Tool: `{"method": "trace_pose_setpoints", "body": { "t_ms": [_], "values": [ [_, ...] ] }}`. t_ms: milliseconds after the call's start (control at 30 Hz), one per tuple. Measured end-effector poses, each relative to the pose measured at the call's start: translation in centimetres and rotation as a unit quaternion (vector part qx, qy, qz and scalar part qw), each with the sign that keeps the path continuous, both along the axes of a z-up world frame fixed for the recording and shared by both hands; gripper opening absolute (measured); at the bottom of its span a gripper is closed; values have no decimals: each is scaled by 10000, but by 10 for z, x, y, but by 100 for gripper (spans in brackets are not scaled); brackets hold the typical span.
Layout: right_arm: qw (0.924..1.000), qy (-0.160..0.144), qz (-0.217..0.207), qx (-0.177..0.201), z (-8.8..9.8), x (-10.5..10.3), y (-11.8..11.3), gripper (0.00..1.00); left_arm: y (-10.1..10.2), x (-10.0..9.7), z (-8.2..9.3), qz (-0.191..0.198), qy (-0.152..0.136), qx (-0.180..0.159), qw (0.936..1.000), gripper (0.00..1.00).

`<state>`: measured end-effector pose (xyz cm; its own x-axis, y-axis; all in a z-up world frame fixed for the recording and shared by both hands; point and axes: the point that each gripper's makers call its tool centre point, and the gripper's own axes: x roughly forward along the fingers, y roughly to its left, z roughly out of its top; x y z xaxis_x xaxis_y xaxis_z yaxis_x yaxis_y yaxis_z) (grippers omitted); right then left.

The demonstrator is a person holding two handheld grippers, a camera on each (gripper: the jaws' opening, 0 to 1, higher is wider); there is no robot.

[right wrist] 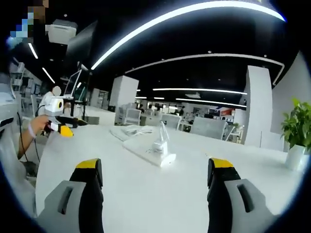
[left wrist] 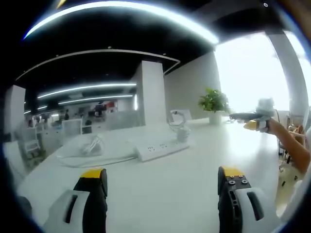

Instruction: Straighten the power strip on the desk, plug the charger into it

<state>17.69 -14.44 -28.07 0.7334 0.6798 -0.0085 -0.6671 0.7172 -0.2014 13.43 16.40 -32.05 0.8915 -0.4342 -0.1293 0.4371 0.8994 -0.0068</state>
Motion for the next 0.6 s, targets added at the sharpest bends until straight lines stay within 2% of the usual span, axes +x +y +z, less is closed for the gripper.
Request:
{"method": "trace_pose_setpoints", "body": {
  "t_ms": [100, 200, 333, 433, 600],
  "values": [
    [10000, 30, -72, 2, -5, -1, -2, 88, 1, 0, -1, 22, 9, -1, 10000, 97],
    [9995, 66, -252, -174, -14, 0, -6, 87, 3, 0, -3, 54, 36, 69, 10000, 97],
    [9994, 146, -268, -190, -23, -4, -5, 84, 5, 0, -4, 78, 50, 30, 10000, 97],
    [9984, 192, -368, -388, -32, -6, -5, 83, 6, 0, -7, 97, 78, 71, 9999, 97],
    [9989, 174, -379, -219, -27, -12, 0, 85, 8, 1, -8, 109, 92, 47, 9999, 97]
  ]
}}
